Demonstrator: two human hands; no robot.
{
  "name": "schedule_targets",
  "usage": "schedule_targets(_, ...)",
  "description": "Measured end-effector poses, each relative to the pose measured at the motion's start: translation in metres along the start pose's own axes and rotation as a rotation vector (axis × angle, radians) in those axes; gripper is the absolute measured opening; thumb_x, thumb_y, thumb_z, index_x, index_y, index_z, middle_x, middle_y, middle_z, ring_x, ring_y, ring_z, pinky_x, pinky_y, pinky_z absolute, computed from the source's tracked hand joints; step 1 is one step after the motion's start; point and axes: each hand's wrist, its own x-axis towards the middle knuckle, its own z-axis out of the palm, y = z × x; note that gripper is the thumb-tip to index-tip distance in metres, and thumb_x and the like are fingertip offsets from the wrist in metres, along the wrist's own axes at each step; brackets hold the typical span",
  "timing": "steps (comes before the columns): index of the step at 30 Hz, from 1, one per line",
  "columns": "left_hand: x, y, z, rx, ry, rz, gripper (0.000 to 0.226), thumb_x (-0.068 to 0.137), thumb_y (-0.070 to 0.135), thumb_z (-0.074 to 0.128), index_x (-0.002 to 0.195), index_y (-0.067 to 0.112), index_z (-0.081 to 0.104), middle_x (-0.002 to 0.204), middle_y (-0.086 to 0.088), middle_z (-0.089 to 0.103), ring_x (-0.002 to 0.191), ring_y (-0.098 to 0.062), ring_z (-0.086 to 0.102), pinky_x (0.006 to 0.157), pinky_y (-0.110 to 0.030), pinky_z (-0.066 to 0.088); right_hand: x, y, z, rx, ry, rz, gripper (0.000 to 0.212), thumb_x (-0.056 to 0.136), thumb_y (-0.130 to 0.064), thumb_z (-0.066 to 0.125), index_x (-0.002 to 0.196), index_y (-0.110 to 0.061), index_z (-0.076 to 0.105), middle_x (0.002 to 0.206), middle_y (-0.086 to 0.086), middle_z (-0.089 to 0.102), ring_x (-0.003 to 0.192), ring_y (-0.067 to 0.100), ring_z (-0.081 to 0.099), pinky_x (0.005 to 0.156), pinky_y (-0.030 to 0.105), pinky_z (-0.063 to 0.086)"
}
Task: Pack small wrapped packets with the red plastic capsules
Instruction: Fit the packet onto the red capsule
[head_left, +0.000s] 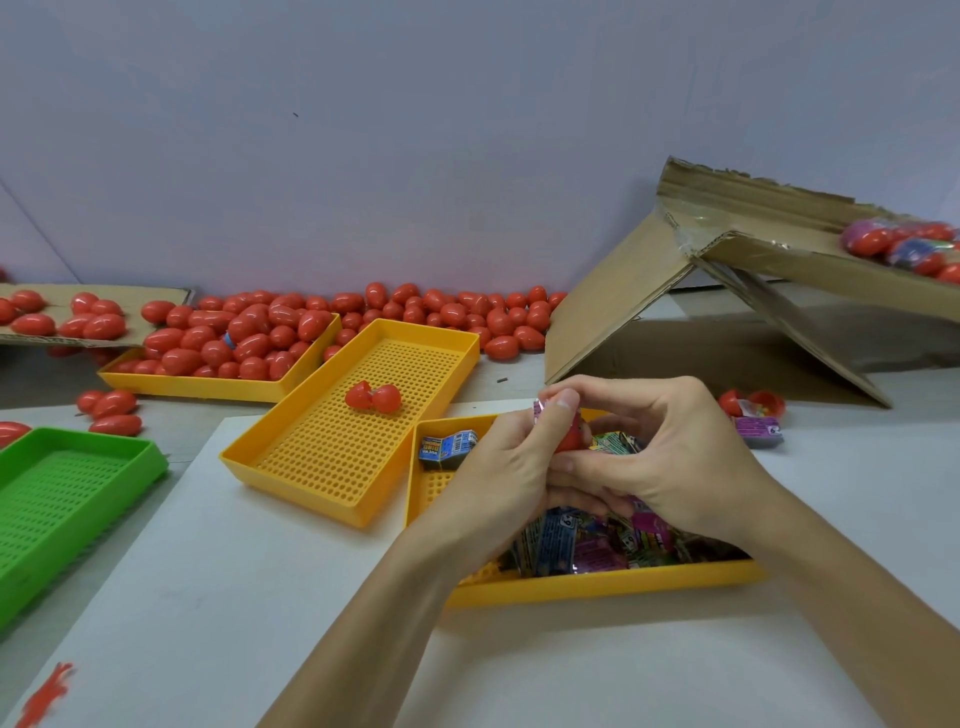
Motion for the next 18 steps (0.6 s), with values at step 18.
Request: schedule_targets(18, -0.0041, 0.0032, -0.0023, 0.032, -0.097, -0.096, 0.037, 0.1, 0.036, 0.047, 0.079, 0.026, 0.076, 0.085, -0.015, 0.076, 0.083, -0.031, 0.075, 0.069, -0.027, 0.058, -0.0035, -0.0035, -0.0086, 0.078, -0.118, 0.094, 0.041, 0.073, -0.026, 0.08, 0.112, -0.032, 0.074, 0.085, 0.014, 0.076, 0.063, 0.042, 0.069, 0.058, 0.044, 0.061)
